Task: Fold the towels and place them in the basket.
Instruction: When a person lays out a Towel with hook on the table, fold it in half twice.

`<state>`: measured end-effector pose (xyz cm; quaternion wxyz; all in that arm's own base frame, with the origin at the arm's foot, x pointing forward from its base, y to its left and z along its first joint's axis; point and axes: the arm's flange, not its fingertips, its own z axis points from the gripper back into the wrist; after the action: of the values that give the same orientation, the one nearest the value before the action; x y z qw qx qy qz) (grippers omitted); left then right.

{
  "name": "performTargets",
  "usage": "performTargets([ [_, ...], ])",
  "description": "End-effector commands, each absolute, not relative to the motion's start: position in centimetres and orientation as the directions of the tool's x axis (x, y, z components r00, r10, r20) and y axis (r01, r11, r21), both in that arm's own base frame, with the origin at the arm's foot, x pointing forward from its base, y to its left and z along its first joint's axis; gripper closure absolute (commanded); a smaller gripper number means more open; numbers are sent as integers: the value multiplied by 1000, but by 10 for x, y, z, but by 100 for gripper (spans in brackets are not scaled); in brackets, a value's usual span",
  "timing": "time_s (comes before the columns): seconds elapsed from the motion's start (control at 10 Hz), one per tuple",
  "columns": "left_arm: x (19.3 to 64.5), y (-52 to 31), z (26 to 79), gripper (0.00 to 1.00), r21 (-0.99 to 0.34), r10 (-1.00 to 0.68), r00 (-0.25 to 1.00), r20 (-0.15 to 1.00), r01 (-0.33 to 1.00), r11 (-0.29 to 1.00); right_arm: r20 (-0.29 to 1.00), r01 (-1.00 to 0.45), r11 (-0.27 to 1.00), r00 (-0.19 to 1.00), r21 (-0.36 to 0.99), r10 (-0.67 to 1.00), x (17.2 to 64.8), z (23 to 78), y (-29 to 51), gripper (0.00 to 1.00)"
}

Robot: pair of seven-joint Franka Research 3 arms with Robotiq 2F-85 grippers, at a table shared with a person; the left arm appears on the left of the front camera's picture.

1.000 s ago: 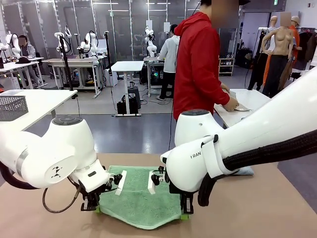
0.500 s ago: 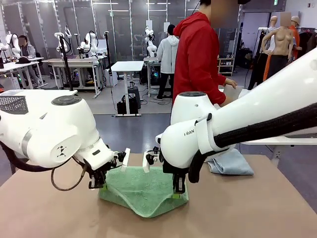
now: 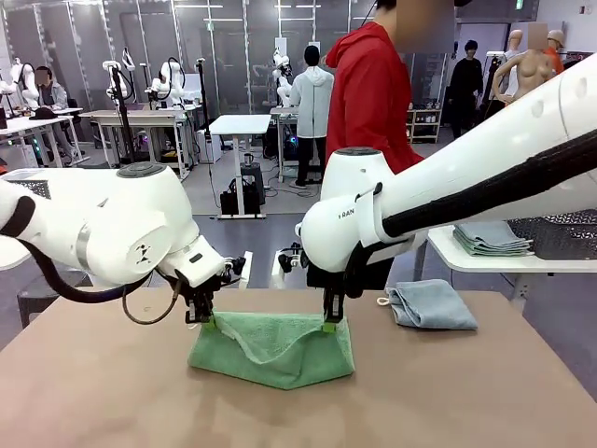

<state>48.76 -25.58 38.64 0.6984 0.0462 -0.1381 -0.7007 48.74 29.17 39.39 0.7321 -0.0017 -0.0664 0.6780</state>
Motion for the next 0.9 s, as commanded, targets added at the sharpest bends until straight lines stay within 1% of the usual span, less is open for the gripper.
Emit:
performTargets([
  [0.0,514,-259,391,95,260,-988,-8,156,965,33,62,-988,123,118,-94,991,512,398,293,97],
  [0.2,530,-257,394,95,260,-987,18,158,964,59,63,-984,158,153,-79,986,532,399,285,97],
  [0.4,551,-255,394,95,264,-989,50,142,961,87,63,-985,153,148,-82,987,555,399,280,97],
  [0.8,575,-252,378,95,205,-983,132,124,966,156,50,-975,210,207,-74,977,592,386,276,97],
])
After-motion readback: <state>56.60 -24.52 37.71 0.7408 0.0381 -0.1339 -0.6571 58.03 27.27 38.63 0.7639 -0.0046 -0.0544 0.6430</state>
